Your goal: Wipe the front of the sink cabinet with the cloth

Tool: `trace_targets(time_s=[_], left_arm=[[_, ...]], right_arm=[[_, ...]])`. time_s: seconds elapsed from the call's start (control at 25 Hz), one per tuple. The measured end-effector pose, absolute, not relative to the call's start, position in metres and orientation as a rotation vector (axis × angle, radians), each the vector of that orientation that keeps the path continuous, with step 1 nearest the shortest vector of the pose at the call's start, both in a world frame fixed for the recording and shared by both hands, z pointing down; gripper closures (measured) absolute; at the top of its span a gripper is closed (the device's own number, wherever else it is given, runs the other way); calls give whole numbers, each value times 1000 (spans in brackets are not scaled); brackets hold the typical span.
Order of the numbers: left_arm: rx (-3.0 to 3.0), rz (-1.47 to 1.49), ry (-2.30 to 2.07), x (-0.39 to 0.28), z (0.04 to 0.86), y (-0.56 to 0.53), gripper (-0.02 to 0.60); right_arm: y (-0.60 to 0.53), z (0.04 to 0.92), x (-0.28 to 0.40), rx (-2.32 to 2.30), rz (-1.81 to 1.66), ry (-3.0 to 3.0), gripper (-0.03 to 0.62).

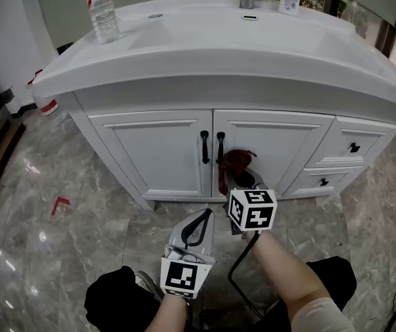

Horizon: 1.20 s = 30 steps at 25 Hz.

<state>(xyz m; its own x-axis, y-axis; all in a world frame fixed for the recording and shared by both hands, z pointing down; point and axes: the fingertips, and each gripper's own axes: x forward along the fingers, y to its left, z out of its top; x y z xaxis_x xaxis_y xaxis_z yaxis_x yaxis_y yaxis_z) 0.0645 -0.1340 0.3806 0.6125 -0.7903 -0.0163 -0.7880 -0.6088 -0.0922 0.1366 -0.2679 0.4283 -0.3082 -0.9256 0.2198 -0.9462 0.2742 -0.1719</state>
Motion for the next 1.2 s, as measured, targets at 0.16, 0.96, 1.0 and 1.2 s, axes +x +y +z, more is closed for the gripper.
trace_targets(time_s=[0.16,0.96,1.0,1.2], left_arm=[[-2752,-35,1360,63,383,-135,581],[-2824,-45,1253,129,391,-145,581],[-2829,-42,1251,131,391,-145,581],[-2857,-31,1233,147,395,-146,581]], right_arm=[[-268,428,147,1811,395,-2422,511],[-241,421,329,2107,457,-2193,511],[-238,421,336,2110,456,-2191,510],[-229,423,368,2169,457,-2123,511]])
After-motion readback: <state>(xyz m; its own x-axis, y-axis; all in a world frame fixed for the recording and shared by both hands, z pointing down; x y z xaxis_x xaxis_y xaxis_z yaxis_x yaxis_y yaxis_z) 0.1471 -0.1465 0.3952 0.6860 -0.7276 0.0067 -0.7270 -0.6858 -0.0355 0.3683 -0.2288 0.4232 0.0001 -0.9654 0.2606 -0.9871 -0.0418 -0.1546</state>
